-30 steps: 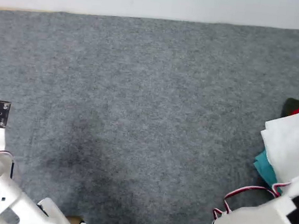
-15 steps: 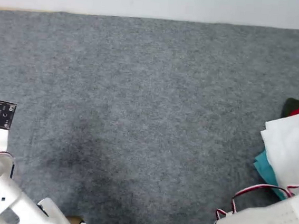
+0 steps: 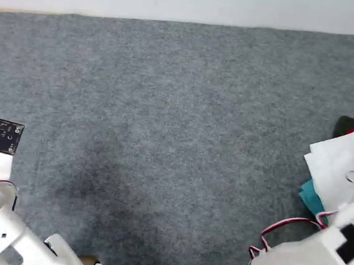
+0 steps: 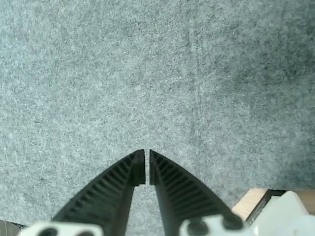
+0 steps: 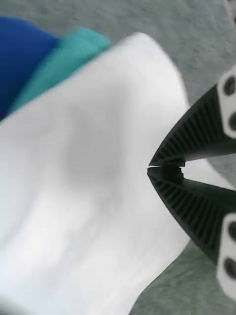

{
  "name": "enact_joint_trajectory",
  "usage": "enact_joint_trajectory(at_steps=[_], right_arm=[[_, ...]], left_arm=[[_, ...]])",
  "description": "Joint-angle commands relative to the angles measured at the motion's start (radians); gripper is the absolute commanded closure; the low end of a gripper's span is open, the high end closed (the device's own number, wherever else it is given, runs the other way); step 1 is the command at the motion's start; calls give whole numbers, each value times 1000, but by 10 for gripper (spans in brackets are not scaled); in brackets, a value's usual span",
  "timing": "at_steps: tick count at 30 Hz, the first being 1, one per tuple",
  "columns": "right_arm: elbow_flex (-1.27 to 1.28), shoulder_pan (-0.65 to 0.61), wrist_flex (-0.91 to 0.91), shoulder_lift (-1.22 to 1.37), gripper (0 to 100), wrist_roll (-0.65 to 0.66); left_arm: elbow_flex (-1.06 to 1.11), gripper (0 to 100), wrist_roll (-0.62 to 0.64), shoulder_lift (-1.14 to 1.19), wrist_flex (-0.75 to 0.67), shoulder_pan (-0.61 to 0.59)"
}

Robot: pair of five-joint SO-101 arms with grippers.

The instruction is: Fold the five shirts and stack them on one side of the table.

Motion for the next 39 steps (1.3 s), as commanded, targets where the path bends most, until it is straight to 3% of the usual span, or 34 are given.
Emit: enact_joint_trajectory(at_steps=[1,7,17,27,33,39], right_arm=[[-51,-61,-84,-61,990,2],[-51,-116,-249,58,990,-92],[-58,-156,-282,249,990,-95],[-218,-240,-70,35,990,-97],[-213,-355,176,-90,990,-100],[-91,-383,183,-213,990,-258]], left_arm=[[-81,970,-3,-15,-8,0],[-99,970,-3,-15,-6,0],[-99,970,-3,-15,-6,0],[-99,970,-3,-15,-6,2],[-165,970,3,-15,25,2],[-240,969,75,-14,72,8]])
